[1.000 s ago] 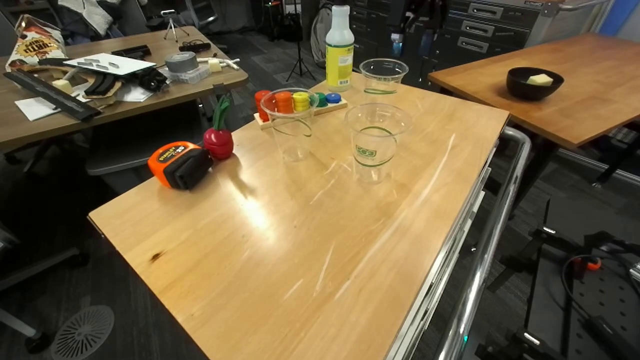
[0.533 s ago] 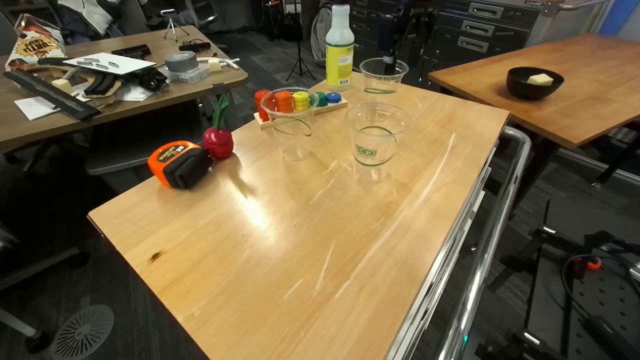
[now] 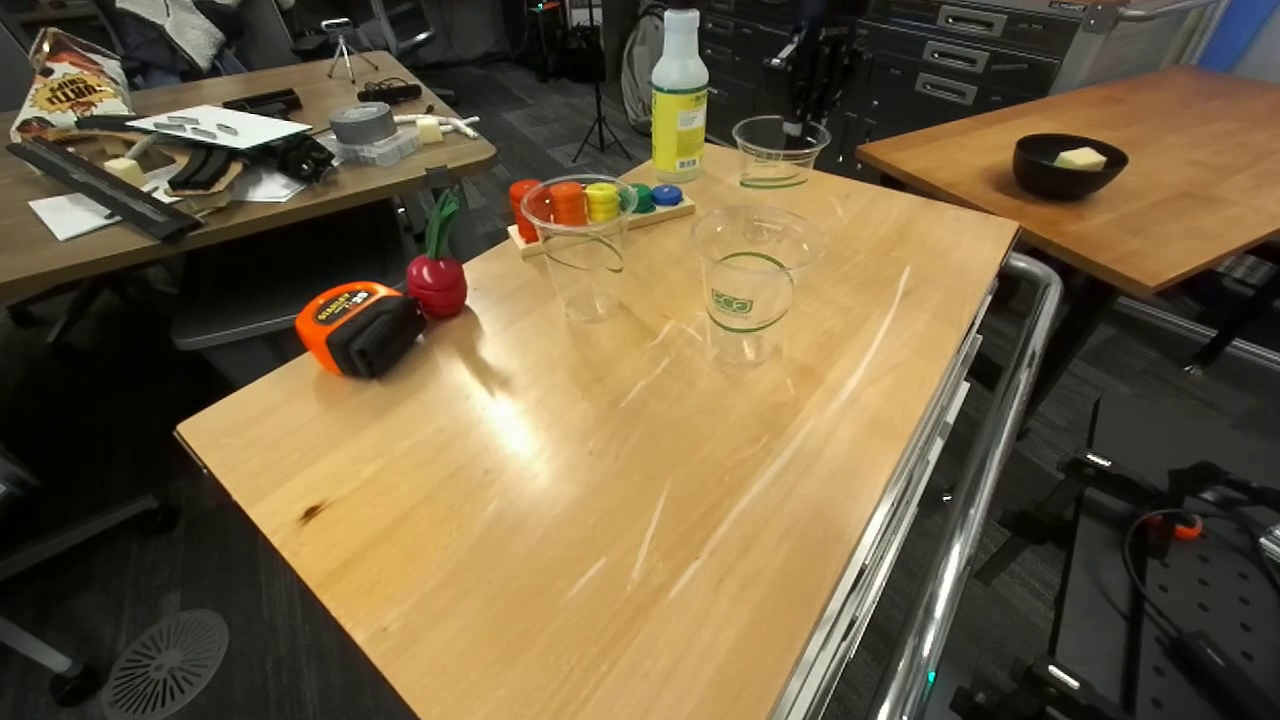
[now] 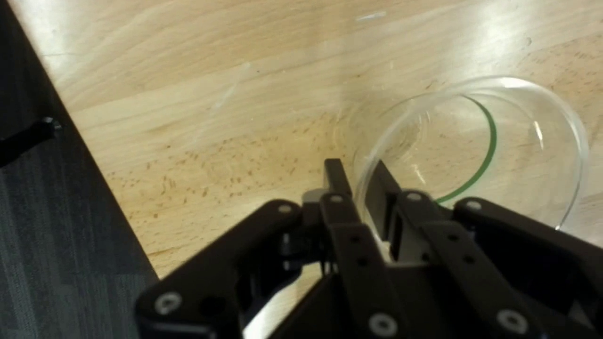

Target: Stack the three clear cups together

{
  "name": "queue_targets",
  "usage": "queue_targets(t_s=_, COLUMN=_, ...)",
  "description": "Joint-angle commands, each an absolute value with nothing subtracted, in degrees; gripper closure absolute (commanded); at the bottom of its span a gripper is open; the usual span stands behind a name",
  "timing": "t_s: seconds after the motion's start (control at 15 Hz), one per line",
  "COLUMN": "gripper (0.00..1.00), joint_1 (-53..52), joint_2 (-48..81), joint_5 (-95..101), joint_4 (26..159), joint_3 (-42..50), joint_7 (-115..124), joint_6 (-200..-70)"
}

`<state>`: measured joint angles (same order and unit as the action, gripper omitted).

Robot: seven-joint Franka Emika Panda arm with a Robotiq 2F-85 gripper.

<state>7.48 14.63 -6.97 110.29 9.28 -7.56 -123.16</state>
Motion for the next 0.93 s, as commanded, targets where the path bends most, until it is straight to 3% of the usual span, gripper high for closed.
queue_targets(t_s=0.0, gripper=0.99, joint_1=9.8, joint_2=13.1, joint_5=-12.1, joint_4=110.3, joint_3=7.8, joint_7=-8.4, joint_6=-123.7)
queue_targets(t_s=0.87, gripper=0.98, joint_1=7.0, joint_2=-4.1, joint_5=-15.5, joint_4=113.0, joint_3=5.6, joint_7=-8.4, joint_6=-113.8)
